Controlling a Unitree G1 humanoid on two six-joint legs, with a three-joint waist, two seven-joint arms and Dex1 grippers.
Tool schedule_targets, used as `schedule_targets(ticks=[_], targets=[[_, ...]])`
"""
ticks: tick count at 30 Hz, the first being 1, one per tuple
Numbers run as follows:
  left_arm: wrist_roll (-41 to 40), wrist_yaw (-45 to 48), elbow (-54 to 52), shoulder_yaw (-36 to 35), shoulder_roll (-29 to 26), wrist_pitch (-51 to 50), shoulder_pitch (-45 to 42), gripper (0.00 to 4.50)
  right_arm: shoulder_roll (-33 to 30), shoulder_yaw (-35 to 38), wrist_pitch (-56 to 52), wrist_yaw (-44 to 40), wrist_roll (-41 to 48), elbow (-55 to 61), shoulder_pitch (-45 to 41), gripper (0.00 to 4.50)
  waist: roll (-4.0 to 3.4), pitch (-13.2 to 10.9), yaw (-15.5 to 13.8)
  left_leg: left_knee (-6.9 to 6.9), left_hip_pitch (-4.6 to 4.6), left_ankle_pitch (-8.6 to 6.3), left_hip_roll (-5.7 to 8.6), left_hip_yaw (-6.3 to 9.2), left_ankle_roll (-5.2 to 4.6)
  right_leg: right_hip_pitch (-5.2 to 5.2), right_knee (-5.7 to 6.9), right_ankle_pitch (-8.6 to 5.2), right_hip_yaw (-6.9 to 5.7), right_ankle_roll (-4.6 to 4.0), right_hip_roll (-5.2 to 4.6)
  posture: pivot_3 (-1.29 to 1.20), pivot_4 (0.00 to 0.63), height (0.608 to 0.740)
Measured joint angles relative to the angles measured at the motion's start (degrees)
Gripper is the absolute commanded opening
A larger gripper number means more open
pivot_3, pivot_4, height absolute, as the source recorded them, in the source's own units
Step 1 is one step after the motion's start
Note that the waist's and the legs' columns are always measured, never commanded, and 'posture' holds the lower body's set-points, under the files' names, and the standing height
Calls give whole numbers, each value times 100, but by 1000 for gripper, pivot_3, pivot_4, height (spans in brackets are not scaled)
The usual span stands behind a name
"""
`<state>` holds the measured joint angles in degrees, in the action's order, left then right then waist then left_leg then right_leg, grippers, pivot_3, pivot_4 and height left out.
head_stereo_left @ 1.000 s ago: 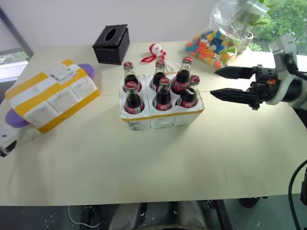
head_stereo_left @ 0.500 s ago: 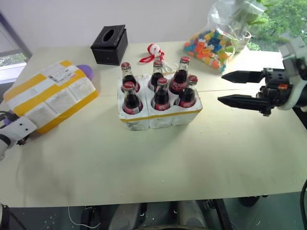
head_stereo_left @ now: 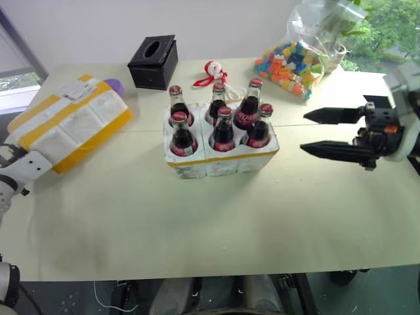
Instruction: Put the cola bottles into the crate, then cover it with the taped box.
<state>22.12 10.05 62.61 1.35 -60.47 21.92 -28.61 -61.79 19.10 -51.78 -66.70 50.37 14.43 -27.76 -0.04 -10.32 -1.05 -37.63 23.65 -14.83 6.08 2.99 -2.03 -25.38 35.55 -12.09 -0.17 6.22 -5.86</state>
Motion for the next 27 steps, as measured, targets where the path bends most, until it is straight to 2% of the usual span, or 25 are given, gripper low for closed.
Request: schedule_targets(ticks=[7, 14, 20, 27], targets=[[-259, 568, -608, -84, -266, -8, -326, 415, -157, 113, 208, -93, -133, -7, 332, 4500, 13, -4, 22, -10, 8, -2, -1, 1, -3, -2, -1, 0, -2, 0, 1, 0, 150, 732], [-1003, 1535, -2087, -486, -427, -280, -1036, 415, -156, 173, 272, -65, -196, -6, 542, 4500, 14, -3, 34, -35, 22, -11, 2, -1, -21, -2, 1, 0, -3, 1, 0, 0, 150, 732], [-1789, 2782, -4028, -506, -378, -1261, -1640, 415, -105, 172, 278, 49, -187, -7, 555, 4500, 18, -5, 36, -47, 34, -10, 1, 0, -23, -8, 2, 1, -5, 1, 3, 0, 150, 732], [-2225, 3671, -6454, -292, -168, -2520, -1542, 415, 18, 147, 259, 197, -176, -1, 556, 4500, 17, -5, 52, -50, 32, -9, -1, 0, -23, -6, 6, 1, -4, 2, 11, 0, 150, 732]])
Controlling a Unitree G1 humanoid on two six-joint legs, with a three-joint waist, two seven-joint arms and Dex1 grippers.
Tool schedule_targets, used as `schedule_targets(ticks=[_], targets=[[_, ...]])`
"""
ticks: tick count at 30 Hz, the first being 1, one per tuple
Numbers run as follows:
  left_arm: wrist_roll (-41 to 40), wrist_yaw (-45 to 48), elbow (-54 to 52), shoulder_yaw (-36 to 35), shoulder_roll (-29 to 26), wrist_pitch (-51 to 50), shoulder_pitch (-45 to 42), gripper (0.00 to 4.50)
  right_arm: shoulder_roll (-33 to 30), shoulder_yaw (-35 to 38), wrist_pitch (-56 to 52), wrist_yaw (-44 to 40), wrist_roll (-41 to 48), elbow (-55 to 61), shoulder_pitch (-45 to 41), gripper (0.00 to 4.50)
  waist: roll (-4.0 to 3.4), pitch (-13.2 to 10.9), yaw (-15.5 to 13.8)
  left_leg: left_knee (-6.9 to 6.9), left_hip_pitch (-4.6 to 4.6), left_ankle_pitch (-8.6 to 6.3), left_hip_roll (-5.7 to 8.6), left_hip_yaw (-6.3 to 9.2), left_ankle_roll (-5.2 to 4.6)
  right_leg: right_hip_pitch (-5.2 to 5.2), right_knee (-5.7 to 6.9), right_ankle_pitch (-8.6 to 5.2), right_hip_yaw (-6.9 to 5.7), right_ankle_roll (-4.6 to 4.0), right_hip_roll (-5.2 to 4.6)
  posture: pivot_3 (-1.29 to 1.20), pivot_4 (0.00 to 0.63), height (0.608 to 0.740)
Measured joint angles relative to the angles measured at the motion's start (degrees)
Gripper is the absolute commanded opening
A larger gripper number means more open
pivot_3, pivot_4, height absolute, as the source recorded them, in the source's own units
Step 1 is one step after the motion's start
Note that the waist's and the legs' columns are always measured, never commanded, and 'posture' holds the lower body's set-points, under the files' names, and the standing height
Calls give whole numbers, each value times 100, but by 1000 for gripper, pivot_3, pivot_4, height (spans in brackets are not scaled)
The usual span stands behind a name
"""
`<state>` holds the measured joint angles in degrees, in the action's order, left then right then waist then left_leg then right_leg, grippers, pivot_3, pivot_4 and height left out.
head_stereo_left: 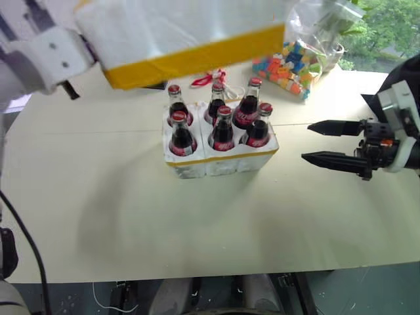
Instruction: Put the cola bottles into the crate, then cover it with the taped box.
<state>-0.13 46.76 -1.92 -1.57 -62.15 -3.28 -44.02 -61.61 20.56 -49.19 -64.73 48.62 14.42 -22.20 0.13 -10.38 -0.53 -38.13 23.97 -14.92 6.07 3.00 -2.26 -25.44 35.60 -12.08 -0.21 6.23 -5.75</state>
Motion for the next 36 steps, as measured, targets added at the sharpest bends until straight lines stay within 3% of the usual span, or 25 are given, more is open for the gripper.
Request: schedule_targets(ticks=[9, 19, 20, 22, 26, 32, 36], targets=[[972, 220, -1380, 549, -92, -688, 442, 415, 174, 30, -172, 373, 241, -2, -51, 4500, 1, -1, -34, -4, -1, 0, -1, 1, -1, 6, -3, 0, 1, 0, 5, 0, 150, 732], [2113, 170, -1704, 959, -25, -641, 657, 415, 215, 35, -177, 641, 410, 9, -52, 4500, 0, 0, -20, -3, -2, 0, -2, 2, -1, 6, -5, 0, 1, 0, 6, 0, 150, 732], [2151, 161, -1748, 964, 33, -642, 748, 1438, 226, 35, -176, 663, 423, 12, -52, 4500, -1, 0, -21, -3, -2, 0, -2, 2, -1, 7, -4, 0, 1, 0, 6, 0, 150, 732], [2206, 189, -1863, 983, 162, -664, 1027, 2253, 251, 35, -175, 705, 449, 18, -51, 4500, -1, 0, -21, -3, -2, 0, -2, 2, -1, 6, -4, 0, 1, 0, 6, 0, 150, 732], [2260, 285, -2076, 1035, 246, -741, 1458, 4466, 256, 35, -172, 745, 458, 26, -51, 4500, 0, 0, -23, -4, -2, 0, -2, 2, -1, 7, -4, 0, 2, 0, 5, 0, 150, 732], [2254, 400, -2204, 688, 146, -778, 2051, 4466, 256, 46, -162, 733, 453, 52, 8, 4500, -1, 0, -25, -3, -2, 0, -3, 3, -1, 7, -5, 0, 1, 0, 5, 0, 150, 732], [1572, 709, -2304, 45, 148, -921, 2418, 4466, 251, 61, -128, 664, 408, 65, 210, 4500, -1, 0, -23, -3, -3, 0, -4, 3, -1, 7, -6, 0, 1, 0, 4, 0, 150, 732]])
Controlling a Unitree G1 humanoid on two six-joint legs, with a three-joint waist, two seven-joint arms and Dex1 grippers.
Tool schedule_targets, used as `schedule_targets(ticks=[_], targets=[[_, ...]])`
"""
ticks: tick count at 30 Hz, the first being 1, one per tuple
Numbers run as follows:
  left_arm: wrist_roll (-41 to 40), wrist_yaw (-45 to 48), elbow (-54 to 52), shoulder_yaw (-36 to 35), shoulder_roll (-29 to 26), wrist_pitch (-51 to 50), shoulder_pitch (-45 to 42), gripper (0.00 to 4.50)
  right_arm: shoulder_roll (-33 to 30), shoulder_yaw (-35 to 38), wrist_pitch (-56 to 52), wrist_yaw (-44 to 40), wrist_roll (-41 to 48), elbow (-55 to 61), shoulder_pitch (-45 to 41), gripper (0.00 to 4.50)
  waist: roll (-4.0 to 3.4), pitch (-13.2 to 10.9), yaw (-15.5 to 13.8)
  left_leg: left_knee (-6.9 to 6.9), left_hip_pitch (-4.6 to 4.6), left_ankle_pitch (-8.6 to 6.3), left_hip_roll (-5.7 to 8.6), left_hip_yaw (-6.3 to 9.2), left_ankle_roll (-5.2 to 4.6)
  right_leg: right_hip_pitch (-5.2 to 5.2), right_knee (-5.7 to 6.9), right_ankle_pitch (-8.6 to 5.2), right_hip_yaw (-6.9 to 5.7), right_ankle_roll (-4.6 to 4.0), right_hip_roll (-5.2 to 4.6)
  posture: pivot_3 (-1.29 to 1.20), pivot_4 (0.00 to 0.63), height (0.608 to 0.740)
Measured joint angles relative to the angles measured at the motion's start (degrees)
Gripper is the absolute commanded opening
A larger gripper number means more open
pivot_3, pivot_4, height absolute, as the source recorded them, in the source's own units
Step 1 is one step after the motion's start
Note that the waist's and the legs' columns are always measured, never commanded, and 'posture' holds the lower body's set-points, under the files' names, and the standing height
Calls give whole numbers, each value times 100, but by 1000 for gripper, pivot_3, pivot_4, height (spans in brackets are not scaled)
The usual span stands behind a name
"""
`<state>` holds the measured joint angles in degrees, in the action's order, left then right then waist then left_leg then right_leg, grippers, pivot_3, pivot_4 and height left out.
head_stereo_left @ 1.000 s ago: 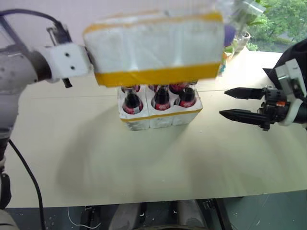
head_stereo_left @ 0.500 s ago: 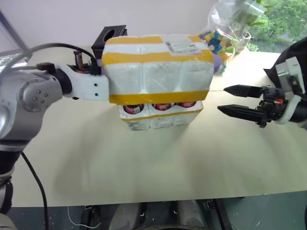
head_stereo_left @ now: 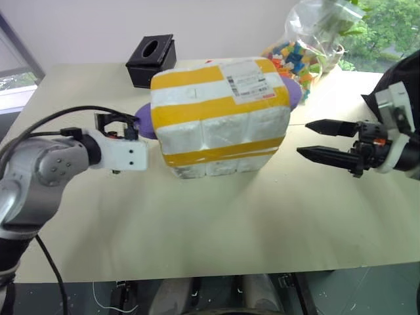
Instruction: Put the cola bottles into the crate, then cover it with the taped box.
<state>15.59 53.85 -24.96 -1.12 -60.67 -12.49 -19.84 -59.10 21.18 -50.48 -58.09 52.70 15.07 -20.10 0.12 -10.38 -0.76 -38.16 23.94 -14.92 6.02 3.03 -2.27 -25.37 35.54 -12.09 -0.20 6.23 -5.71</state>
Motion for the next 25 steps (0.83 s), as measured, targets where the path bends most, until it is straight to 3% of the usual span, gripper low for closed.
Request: schedule_targets(ticks=[9, 14, 16, 20, 25], targets=[[-2322, 869, 870, -1667, 149, 87, 439, 4466, -22, 12, 210, -83, -149, -15, 132, 4500, -1, 0, 1, 0, -3, 0, 0, 0, 1, 2, -2, 0, -1, 0, -1, 0, 150, 732], [-4437, 1695, 1287, -2831, 50, -2311, 909, 4466, -20, 6, 260, -135, -199, -35, 263, 4500, -2, -1, 18, 0, -4, 0, -4, 0, 1, 0, 3, 0, -1, 0, 8, 0, 150, 732], [-5208, 2248, 1854, -3356, -398, -3446, 1136, 4466, -76, 16, 292, -235, -219, -105, 273, 4500, -2, -2, 41, -1, -9, 0, -7, -2, 1, 0, 8, -1, -3, 0, 12, 0, 150, 732], [-5777, 2740, 2767, -3904, -1032, -4334, 1045, 4466, -333, 25, 428, -511, -425, -433, 216, 4500, -7, -3, 8, 0, -31, -1, -3, -2, 0, 18, 0, -3, -7, 0, 8, 0, 150, 732], [-5833, 2717, 3297, -3792, -1109, -4292, 746, 4466, -485, -9, 733, -785, -754, -988, -19, 4500, -9, -4, 12, 5, -50, -5, -4, -2, 2, 28, -12, -3, -1, -2, 1, 0, 150, 732]])
